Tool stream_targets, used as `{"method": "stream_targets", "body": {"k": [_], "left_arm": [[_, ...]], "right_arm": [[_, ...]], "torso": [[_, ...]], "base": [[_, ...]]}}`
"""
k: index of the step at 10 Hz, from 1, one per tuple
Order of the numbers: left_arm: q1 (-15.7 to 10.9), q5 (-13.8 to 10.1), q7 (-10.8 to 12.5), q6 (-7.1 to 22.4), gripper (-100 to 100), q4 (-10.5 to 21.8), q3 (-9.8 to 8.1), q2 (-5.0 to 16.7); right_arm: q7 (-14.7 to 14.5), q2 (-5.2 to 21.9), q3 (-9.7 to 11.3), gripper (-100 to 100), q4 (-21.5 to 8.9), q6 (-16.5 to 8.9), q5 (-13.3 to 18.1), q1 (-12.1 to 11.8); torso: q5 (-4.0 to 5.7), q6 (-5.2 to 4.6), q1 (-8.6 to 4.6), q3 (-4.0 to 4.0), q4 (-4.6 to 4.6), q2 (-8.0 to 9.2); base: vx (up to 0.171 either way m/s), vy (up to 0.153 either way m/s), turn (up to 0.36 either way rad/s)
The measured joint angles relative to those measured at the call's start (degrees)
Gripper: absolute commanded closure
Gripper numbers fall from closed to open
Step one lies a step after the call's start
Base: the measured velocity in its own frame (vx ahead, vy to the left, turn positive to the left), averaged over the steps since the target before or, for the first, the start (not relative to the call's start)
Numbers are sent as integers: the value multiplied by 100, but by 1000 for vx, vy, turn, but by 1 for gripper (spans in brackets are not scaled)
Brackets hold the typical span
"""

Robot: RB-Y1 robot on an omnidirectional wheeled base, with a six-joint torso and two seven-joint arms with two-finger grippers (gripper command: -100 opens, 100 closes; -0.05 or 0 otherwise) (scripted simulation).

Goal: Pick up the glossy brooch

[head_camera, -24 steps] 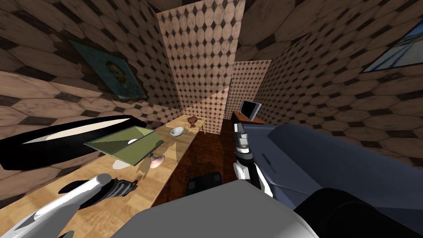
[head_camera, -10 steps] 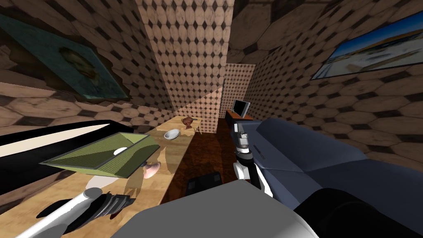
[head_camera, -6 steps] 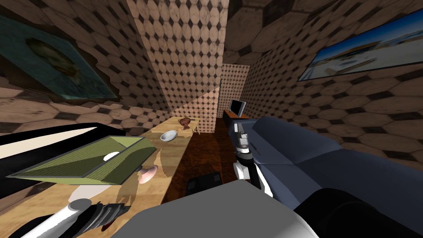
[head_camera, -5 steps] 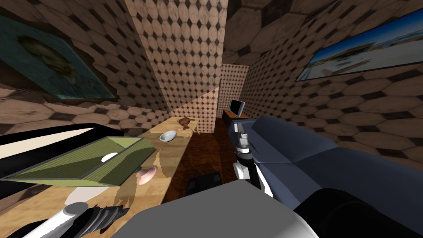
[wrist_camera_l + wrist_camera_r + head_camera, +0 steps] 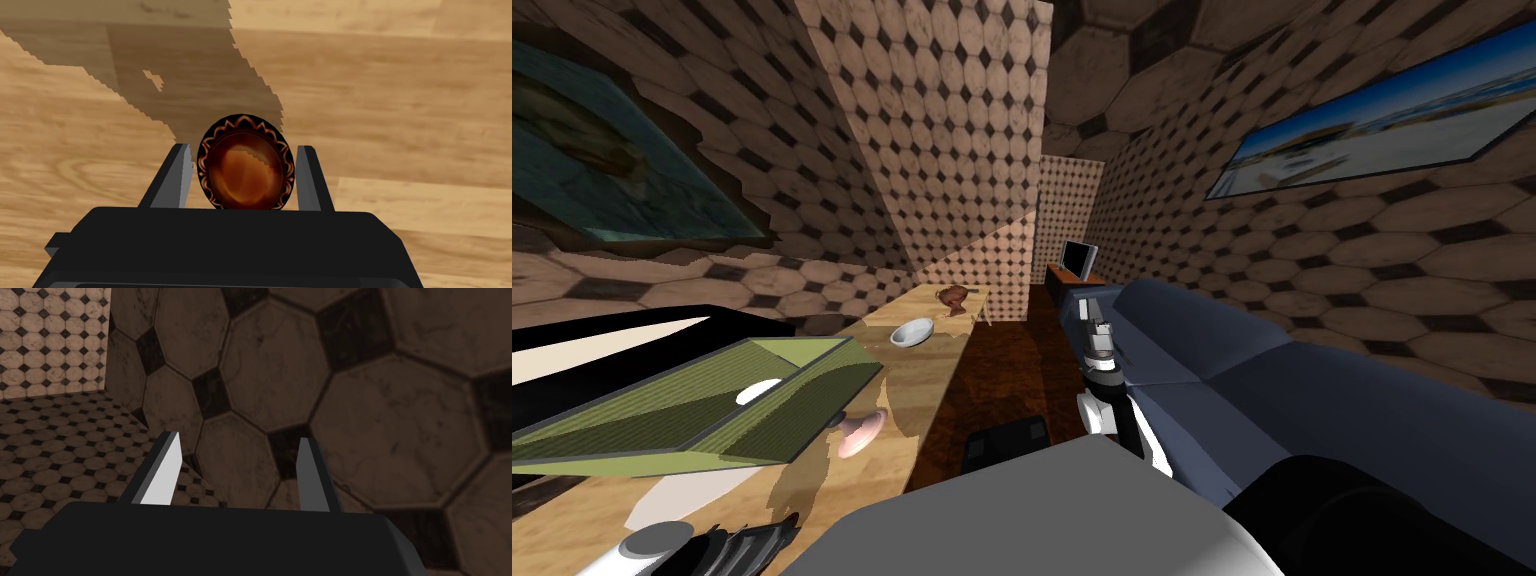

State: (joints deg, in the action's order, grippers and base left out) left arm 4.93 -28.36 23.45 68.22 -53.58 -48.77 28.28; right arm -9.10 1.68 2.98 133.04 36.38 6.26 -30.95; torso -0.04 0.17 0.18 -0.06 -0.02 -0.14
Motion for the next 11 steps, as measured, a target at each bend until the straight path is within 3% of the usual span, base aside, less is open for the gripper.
{"method": "stream_targets", "body": {"k": [3,4,5,11], "left_arm": [[0,0,1,2,100,0,0,-1],[0,0,1,2,0,0,0,-1],[0,0,1,2,100,0,0,0],[-600,-400,-50,-222,100,778,883,487]], "right_arm": [[0,0,0,0,0,0,0,0],[0,0,0,0,0,0,0,0],[0,0,0,0,0,0,0,0],[0,0,0,0,0,0,0,0]], "torso": [[-1,0,3,-2,-1,-3],[-1,0,3,-2,-1,-3],[-1,0,3,-2,-1,-3],[0,-3,-5,-6,-3,-9]], "base": [[0,0,0],[0,0,0],[15,-20,297],[13,-31,157]]}}
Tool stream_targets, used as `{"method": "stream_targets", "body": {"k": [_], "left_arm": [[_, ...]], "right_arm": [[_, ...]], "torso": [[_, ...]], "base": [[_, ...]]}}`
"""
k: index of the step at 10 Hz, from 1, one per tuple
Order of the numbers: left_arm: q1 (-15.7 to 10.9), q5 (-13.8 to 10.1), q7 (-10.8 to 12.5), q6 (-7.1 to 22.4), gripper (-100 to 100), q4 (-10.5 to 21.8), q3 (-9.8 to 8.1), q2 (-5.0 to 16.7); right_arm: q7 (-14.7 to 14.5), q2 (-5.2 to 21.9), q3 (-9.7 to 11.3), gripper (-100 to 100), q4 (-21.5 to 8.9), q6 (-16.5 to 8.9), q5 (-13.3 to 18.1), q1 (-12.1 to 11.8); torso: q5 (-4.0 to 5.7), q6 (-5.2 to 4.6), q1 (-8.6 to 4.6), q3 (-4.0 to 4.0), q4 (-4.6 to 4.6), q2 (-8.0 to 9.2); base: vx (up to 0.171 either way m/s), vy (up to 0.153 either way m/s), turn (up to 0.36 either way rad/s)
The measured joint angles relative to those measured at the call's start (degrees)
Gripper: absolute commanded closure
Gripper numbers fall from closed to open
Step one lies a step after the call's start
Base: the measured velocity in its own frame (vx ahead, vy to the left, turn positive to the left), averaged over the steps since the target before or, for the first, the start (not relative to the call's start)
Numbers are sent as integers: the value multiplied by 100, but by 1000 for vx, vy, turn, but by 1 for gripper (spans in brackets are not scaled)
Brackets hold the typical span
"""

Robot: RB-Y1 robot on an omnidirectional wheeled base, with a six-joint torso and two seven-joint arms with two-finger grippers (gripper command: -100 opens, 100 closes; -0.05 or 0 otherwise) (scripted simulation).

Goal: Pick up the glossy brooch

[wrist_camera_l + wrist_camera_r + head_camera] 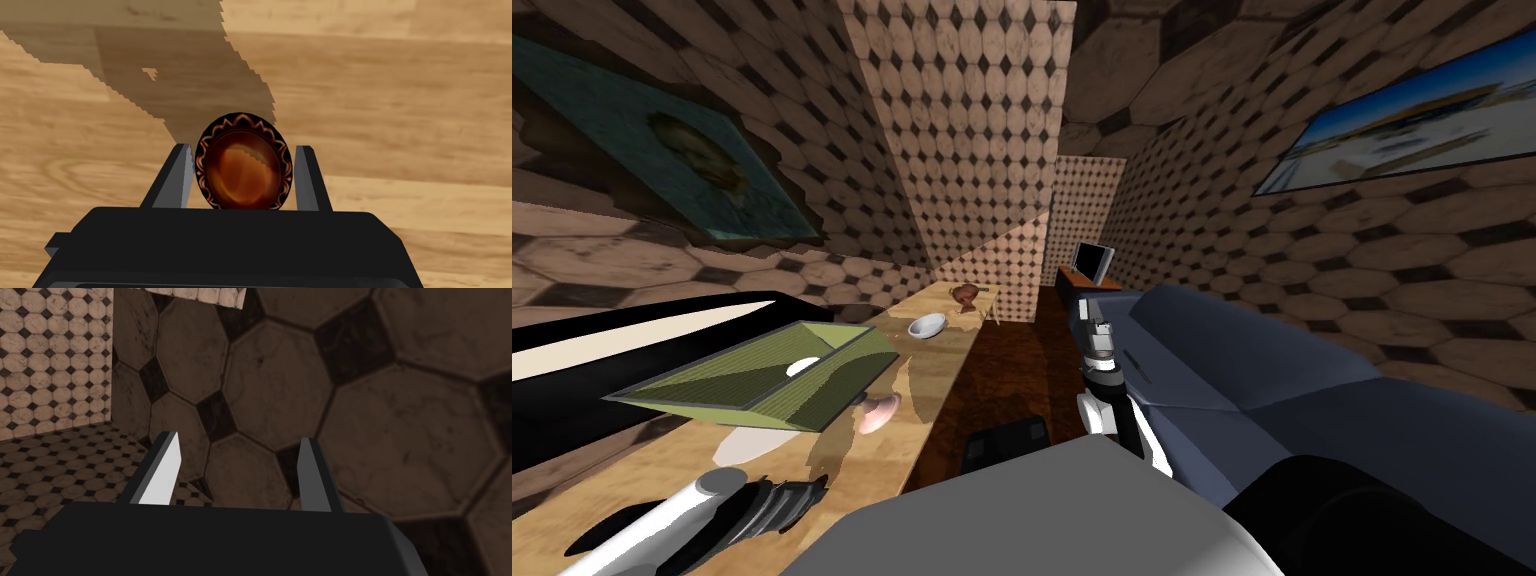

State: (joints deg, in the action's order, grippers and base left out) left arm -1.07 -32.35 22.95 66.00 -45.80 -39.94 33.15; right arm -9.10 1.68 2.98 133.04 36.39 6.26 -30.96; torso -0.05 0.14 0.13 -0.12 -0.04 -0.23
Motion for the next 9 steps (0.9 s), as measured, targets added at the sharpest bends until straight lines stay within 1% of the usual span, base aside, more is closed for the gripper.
{"method": "stream_targets", "body": {"k": [1,2,3,4,5,6,7,8,9], "left_arm": [[-178,-96,-39,-66,100,260,176,145],[-240,-139,-54,-99,100,352,281,208],[-344,-200,-47,-115,100,459,443,290],[-418,-288,-23,-102,100,489,613,373],[-483,-328,-19,-117,100,576,721,432],[-591,-382,-4,-143,100,681,888,504],[-653,-420,-12,-169,100,772,970,558],[-764,-501,-51,-205,100,938,1105,664],[-774,-510,-62,-215,0,959,1121,681]], "right_arm": [[0,0,0,0,0,0,0,0],[0,0,0,0,0,0,0,0],[0,0,0,0,0,0,0,0],[0,0,0,0,0,0,0,0],[0,0,0,0,0,0,0,1],[0,0,0,0,0,0,0,0],[0,0,0,0,0,0,0,1],[0,0,0,0,0,0,0,0],[0,0,0,0,0,0,0,1]], "torso": [[2,5,0,0,0,0],[1,-1,-1,1,1,1],[2,0,-1,1,1,1],[4,7,-5,1,0,1],[2,2,-4,1,0,2],[4,3,-3,1,1,1],[3,3,-1,2,1,3],[5,9,0,2,0,4],[2,4,2,3,1,5]], "base": [[10,-24,81],[9,-21,121],[15,-32,212],[11,-28,95],[8,-22,128],[6,-18,60],[4,-17,126],[3,-9,36],[0,0,0]]}}
